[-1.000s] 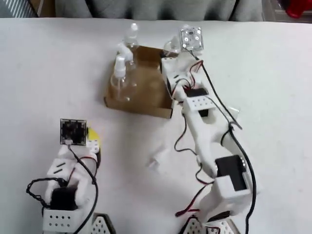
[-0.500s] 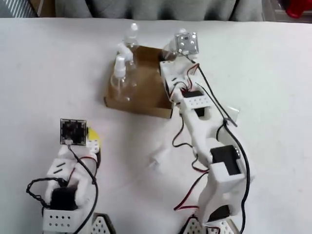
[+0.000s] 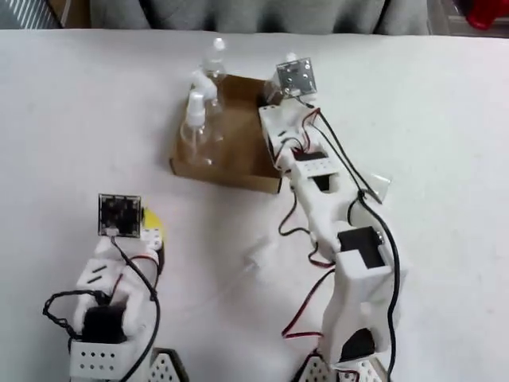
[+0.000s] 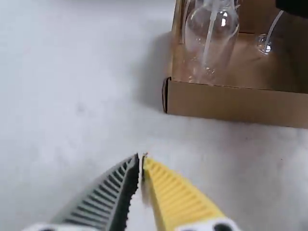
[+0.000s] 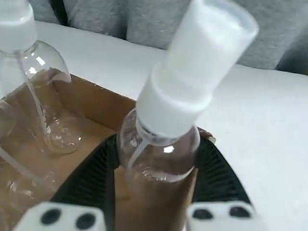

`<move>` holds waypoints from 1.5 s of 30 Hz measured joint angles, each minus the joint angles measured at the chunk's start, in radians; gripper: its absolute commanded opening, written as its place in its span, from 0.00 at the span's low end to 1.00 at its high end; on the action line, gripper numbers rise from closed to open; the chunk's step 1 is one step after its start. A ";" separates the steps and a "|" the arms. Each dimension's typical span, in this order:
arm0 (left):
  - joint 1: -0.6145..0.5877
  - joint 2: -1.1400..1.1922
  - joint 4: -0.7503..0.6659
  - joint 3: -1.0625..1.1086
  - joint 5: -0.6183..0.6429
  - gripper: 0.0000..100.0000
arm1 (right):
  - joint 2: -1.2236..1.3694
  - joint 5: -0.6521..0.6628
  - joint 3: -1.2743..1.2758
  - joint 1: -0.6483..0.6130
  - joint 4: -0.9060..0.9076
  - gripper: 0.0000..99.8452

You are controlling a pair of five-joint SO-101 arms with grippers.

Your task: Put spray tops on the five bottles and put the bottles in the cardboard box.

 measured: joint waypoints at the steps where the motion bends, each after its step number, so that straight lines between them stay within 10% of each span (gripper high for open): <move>1: 0.000 0.000 0.000 0.000 0.000 0.02 | 0.012 0.000 -0.011 0.000 0.000 0.02; 45: 0.000 0.000 0.000 0.000 0.000 0.02 | 0.087 0.077 -0.199 -0.002 0.269 0.02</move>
